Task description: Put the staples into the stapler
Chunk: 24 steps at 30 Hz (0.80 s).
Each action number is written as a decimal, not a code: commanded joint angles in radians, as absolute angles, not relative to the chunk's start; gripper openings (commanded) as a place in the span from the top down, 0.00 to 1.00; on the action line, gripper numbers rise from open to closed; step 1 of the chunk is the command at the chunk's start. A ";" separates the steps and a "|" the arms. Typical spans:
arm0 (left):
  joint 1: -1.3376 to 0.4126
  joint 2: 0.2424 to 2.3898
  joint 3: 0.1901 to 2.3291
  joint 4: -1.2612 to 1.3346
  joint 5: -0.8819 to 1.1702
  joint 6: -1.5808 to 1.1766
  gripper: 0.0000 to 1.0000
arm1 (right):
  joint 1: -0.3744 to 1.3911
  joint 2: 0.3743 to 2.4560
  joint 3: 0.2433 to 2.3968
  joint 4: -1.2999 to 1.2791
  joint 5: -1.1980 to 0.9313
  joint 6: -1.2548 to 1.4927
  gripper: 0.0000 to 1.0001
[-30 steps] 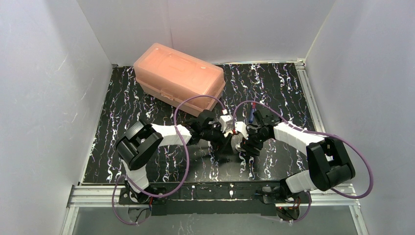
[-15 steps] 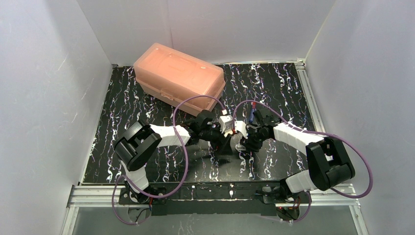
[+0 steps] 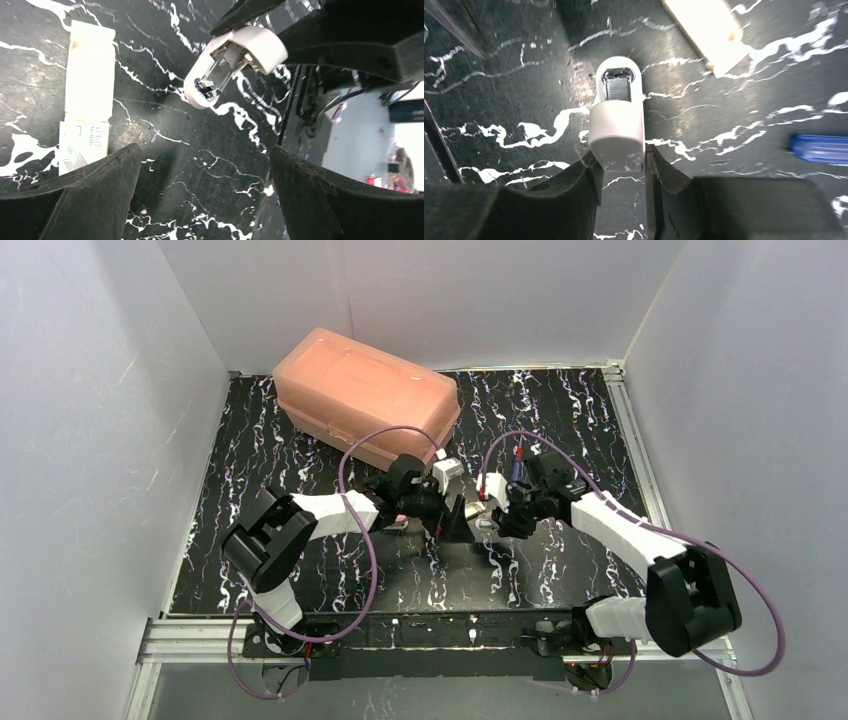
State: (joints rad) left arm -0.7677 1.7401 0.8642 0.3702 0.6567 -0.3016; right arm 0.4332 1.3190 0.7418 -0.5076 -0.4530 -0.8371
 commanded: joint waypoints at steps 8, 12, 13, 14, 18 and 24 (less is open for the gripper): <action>-0.709 1.600 0.957 0.388 0.780 -0.606 0.01 | 0.436 1.216 0.922 -0.525 -0.537 -0.704 0.99; -0.696 1.591 0.955 0.388 0.763 -0.688 0.02 | 0.447 1.218 0.938 -0.521 -0.540 -0.677 0.99; -0.695 1.592 0.954 0.388 0.757 -0.707 0.02 | 0.451 1.219 0.939 -0.518 -0.539 -0.672 0.99; -0.694 1.594 0.955 0.388 0.751 -0.724 0.01 | 0.457 1.218 0.937 -0.515 -0.537 -0.667 0.99; -0.693 1.606 0.968 0.387 0.751 -0.771 0.01 | 0.481 1.220 0.934 -0.505 -0.513 -0.652 0.99; -0.693 1.633 0.985 0.388 0.746 -0.808 0.03 | 0.514 1.232 0.933 -0.494 -0.488 -0.637 0.99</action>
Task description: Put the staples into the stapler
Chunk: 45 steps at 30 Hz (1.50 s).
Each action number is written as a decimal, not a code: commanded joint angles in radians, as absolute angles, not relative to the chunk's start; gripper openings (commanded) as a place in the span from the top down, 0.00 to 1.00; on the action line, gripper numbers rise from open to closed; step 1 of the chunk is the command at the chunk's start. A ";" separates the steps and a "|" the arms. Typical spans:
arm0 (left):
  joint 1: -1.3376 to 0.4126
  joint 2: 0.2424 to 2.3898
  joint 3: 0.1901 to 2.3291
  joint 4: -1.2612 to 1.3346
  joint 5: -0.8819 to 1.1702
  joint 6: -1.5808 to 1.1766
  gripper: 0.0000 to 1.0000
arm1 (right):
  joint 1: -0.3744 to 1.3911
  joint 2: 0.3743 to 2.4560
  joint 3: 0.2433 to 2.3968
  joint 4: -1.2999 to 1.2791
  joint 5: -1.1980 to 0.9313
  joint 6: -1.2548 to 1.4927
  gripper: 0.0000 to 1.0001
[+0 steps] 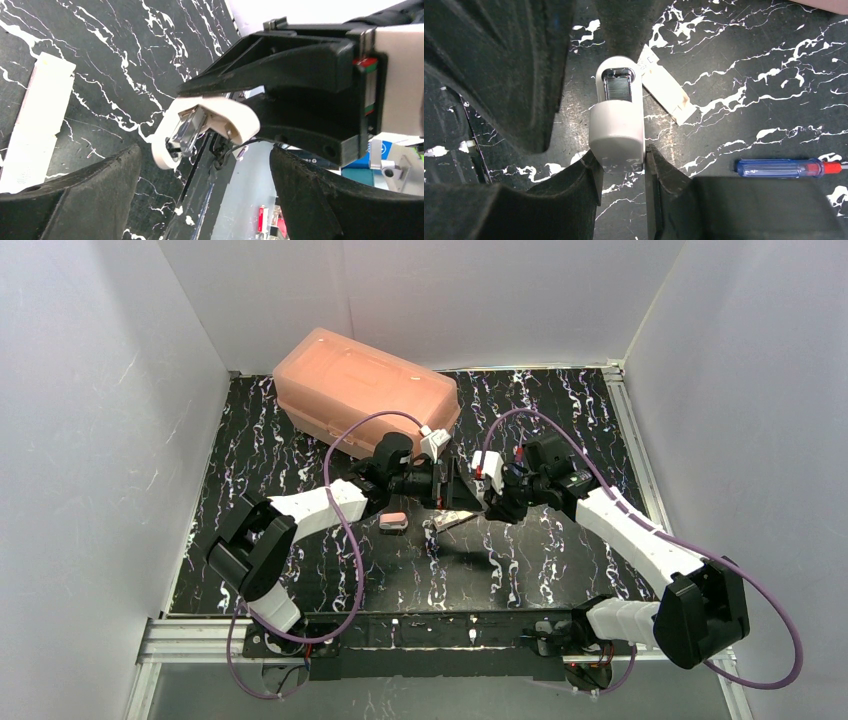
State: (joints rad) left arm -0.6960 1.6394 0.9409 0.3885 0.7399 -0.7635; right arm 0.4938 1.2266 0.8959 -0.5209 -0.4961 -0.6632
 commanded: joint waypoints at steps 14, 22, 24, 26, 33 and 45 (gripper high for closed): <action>-0.693 1.682 0.991 0.387 0.740 -0.815 0.29 | 0.536 1.232 0.929 -0.489 -0.474 -0.625 0.99; -0.691 1.656 0.962 0.388 0.730 -0.791 0.41 | 0.537 1.208 0.904 -0.474 -0.458 -0.620 0.99; -0.688 1.650 0.955 0.387 0.727 -0.786 0.42 | 0.536 1.202 0.901 -0.474 -0.455 -0.620 0.99; -0.682 1.644 0.948 0.387 0.723 -0.785 0.42 | 0.536 1.197 0.899 -0.474 -0.453 -0.620 0.99; -0.666 1.630 0.929 0.388 0.716 -0.792 0.29 | 0.534 1.192 0.890 -0.472 -0.438 -0.622 0.99; -0.676 1.694 0.983 0.385 0.749 -0.864 0.13 | 0.535 1.219 0.923 -0.465 -0.453 -0.611 0.99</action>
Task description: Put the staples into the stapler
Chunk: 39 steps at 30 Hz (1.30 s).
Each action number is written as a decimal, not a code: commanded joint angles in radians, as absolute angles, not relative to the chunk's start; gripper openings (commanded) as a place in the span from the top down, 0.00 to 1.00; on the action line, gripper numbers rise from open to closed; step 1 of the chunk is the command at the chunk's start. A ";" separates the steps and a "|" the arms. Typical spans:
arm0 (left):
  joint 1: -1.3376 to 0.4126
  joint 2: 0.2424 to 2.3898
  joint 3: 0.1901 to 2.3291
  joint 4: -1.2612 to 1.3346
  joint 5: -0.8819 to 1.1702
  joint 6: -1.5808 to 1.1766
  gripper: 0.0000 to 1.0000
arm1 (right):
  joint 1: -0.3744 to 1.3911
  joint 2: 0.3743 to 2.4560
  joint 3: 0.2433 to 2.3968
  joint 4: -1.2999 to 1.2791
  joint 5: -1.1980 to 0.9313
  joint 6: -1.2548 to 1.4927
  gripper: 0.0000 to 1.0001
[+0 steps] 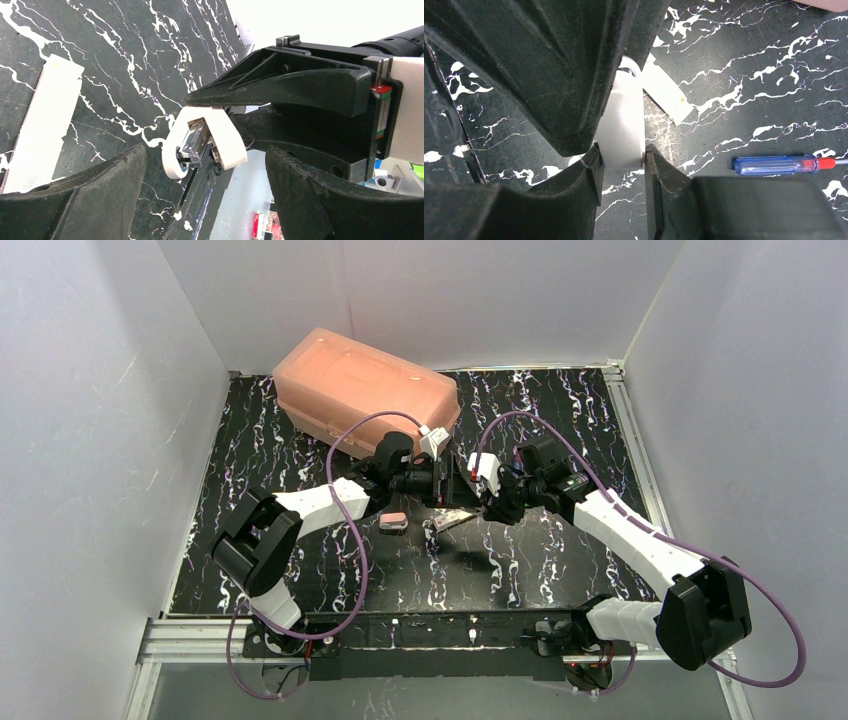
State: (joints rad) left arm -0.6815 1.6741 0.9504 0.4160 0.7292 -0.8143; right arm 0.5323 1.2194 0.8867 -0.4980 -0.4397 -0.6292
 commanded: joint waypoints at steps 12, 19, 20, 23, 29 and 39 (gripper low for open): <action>-0.696 1.743 1.015 0.372 0.776 -0.937 0.21 | 0.536 1.222 0.923 -0.460 -0.447 -0.603 0.99; -0.699 1.763 1.027 0.367 0.804 -0.969 0.28 | 0.537 1.224 0.918 -0.445 -0.433 -0.595 0.99; -0.699 1.762 1.029 0.367 0.806 -0.971 0.29 | 0.537 1.223 0.916 -0.441 -0.429 -0.592 0.99; -0.699 1.763 1.030 0.366 0.811 -0.976 0.30 | 0.536 1.220 0.914 -0.434 -0.422 -0.591 0.99; -0.699 1.769 1.031 0.363 0.810 -0.979 0.31 | 0.538 1.218 0.908 -0.432 -0.420 -0.592 0.99; -0.699 1.775 1.053 0.289 0.799 -0.931 1.00 | 0.538 1.214 0.905 -0.432 -0.423 -0.591 0.99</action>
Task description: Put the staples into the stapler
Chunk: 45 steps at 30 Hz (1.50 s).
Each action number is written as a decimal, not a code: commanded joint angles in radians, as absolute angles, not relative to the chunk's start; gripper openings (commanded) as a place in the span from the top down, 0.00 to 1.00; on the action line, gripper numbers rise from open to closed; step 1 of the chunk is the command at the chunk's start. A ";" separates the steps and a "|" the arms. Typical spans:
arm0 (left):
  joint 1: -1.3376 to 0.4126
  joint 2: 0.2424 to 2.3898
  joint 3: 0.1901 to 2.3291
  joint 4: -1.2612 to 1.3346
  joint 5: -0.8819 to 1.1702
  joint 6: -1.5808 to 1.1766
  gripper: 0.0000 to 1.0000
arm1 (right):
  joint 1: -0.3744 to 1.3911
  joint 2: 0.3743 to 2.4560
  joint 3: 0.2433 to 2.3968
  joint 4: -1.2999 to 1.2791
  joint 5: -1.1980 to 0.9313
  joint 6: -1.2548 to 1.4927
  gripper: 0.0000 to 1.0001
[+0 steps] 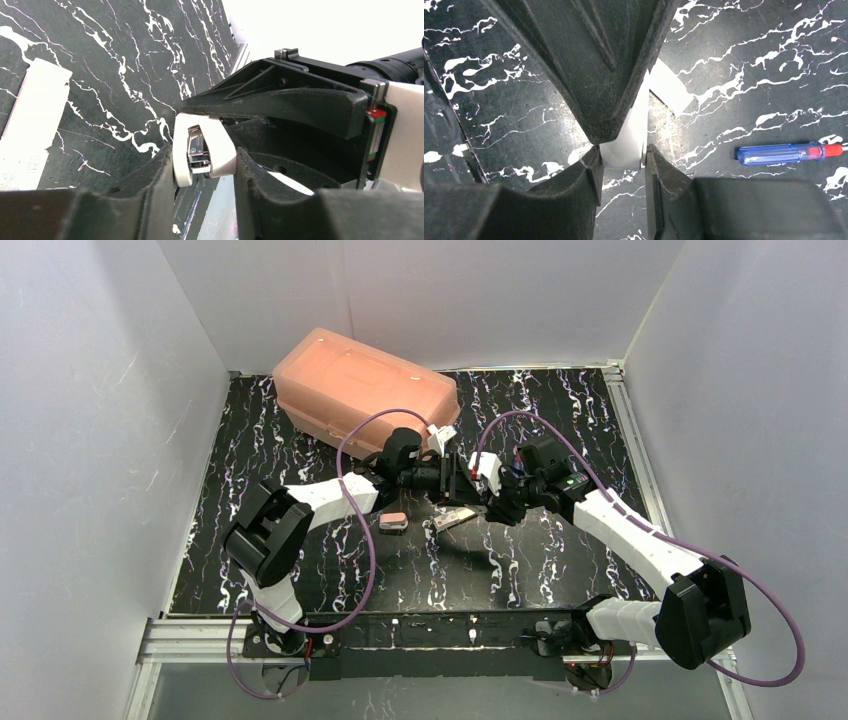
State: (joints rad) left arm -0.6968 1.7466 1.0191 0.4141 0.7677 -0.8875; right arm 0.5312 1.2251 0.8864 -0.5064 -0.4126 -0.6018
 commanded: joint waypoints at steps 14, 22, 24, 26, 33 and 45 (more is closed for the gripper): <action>-0.699 1.736 1.001 0.344 0.749 -1.012 0.46 | 0.539 1.212 0.912 -0.435 -0.414 -0.598 0.99; -0.701 1.733 1.007 0.312 0.722 -1.023 0.31 | 0.542 1.224 0.930 -0.440 -0.416 -0.595 0.99; -0.701 1.737 1.006 0.307 0.716 -1.026 0.31 | 0.543 1.224 0.933 -0.439 -0.416 -0.593 0.99; -0.702 1.743 1.006 0.305 0.714 -1.029 0.30 | 0.544 1.223 0.934 -0.440 -0.417 -0.594 0.99; -0.726 1.766 1.020 0.253 0.703 -1.022 0.64 | 0.544 1.214 0.920 -0.417 -0.398 -0.579 0.99; -0.719 1.726 1.054 0.188 0.692 -0.983 0.88 | 0.544 1.195 0.870 -0.397 -0.385 -0.584 0.99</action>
State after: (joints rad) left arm -0.7204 1.7470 1.0752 0.2798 0.6754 -0.9195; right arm 0.5388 1.2087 0.8726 -0.4557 -0.3874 -0.5827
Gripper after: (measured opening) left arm 0.293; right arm 0.379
